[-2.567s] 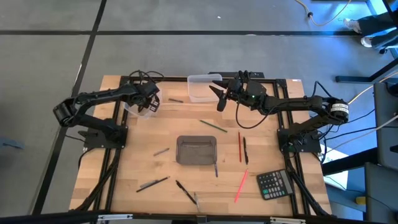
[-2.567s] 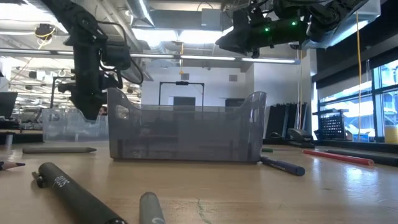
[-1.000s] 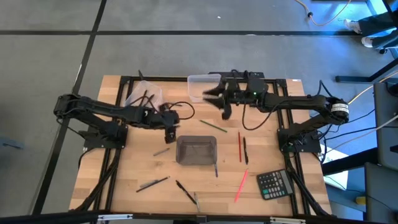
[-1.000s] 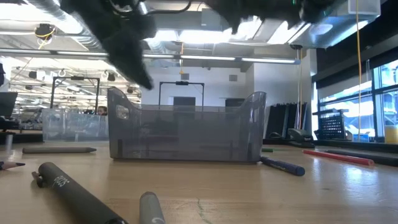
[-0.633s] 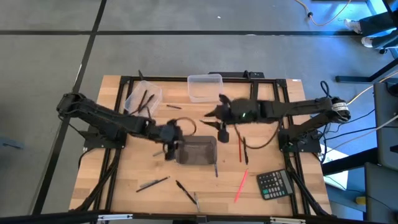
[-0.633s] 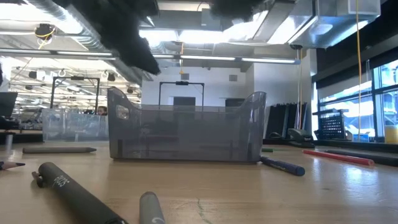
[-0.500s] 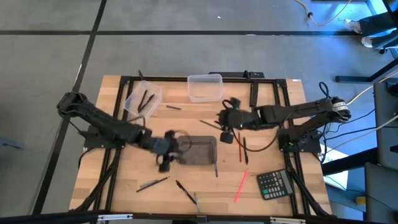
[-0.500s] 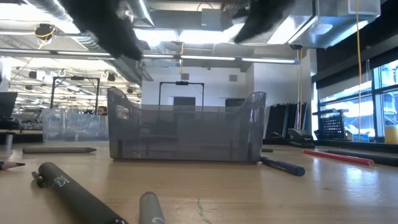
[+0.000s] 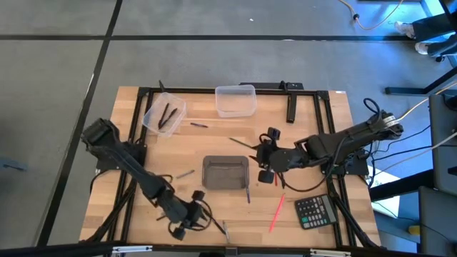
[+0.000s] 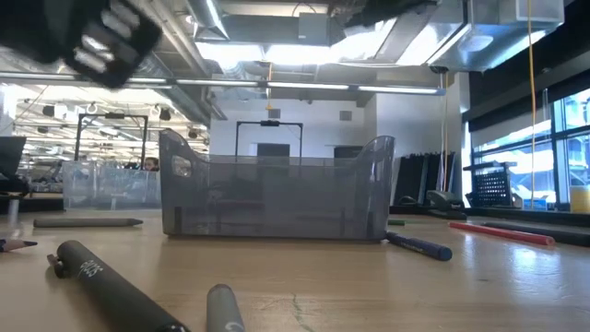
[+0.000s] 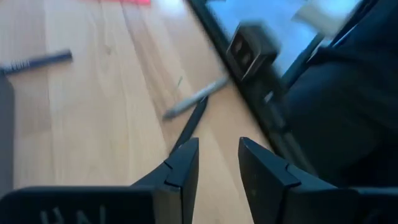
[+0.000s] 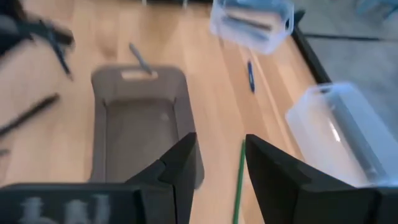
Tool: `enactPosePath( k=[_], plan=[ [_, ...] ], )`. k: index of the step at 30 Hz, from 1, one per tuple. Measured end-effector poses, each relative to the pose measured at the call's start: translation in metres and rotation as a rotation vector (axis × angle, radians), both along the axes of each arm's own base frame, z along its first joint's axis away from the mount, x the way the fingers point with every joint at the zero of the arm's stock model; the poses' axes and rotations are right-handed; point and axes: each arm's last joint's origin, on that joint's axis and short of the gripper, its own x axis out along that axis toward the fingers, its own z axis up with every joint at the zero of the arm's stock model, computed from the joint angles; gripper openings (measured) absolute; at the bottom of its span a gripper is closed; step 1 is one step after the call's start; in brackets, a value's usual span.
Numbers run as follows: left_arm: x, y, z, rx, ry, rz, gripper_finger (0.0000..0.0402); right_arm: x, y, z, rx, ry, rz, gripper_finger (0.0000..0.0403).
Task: Sort crayons/erasers/pens/pencils in bins
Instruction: Put the black pen into the left transparent bin
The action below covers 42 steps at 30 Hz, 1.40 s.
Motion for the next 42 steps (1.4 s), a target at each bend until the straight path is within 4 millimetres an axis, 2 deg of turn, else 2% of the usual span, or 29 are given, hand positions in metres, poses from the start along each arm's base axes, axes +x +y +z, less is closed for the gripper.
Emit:
enactPosePath(
  k=[4,9,13,23,33,42],
  plan=[
    [0.015,-0.004,-0.015,0.07,0.023,-0.013,0.0105,0.004,0.001,0.007,0.017,-0.062,0.0,0.0141],
    [0.033,-0.003,-0.018,0.13,-0.004,-0.063,0.0105,0.01,0.002,0.0,-0.006,-0.036,0.008,0.0141],
    [0.038,0.002,-0.027,0.142,0.029,-0.106,0.0105,0.014,0.004,-0.007,-0.036,-0.005,0.025,0.0141],
    [0.041,0.014,-0.05,0.213,0.147,-0.096,0.0105,0.018,0.005,-0.016,-0.081,0.044,0.028,0.0141],
    [0.04,0.013,-0.055,0.221,0.166,-0.068,0.0103,0.018,0.003,-0.027,-0.076,0.039,0.001,0.0141],
    [0.039,0.012,-0.055,0.215,0.169,-0.045,0.0039,0.015,0.004,-0.023,-0.29,-0.005,-0.145,0.0141]
  ],
)
